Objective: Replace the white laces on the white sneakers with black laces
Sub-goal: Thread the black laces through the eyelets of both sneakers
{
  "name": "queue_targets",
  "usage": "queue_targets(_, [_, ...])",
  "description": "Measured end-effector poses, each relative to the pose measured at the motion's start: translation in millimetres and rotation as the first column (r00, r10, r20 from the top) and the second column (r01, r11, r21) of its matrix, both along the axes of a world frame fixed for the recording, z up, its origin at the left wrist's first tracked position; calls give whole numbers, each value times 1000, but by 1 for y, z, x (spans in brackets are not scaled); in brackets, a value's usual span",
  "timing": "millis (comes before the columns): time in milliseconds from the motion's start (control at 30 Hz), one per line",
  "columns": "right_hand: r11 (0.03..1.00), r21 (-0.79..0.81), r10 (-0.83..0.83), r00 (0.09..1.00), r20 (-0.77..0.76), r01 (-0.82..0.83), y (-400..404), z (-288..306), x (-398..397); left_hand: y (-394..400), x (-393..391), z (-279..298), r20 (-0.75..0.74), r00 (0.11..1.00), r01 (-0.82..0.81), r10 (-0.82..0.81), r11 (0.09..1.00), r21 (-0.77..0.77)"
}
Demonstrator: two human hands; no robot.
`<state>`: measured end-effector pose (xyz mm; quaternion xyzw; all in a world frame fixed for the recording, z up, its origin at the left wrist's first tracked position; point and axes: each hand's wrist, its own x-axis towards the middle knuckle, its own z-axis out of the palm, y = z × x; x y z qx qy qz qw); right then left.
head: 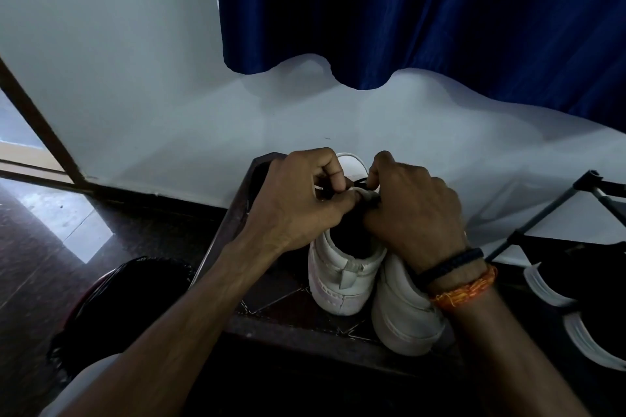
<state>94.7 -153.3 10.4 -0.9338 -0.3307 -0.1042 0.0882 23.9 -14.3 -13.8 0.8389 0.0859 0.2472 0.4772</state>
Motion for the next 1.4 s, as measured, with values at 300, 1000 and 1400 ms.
queue_targets(300, [940,42,322,920,224,-340,0,-1,10,7,-2,4,-39,993,112,-112,994,10])
queue_targets(1000, [921,116,319,890,326,-372,-2,-3,9,11,-4,2,-216,974,65,-73,997,-42])
queue_targets(1400, [936,202,225,933,280,-287,0,-2,10,17,-10,8,-242,968,55,-60,998,-26])
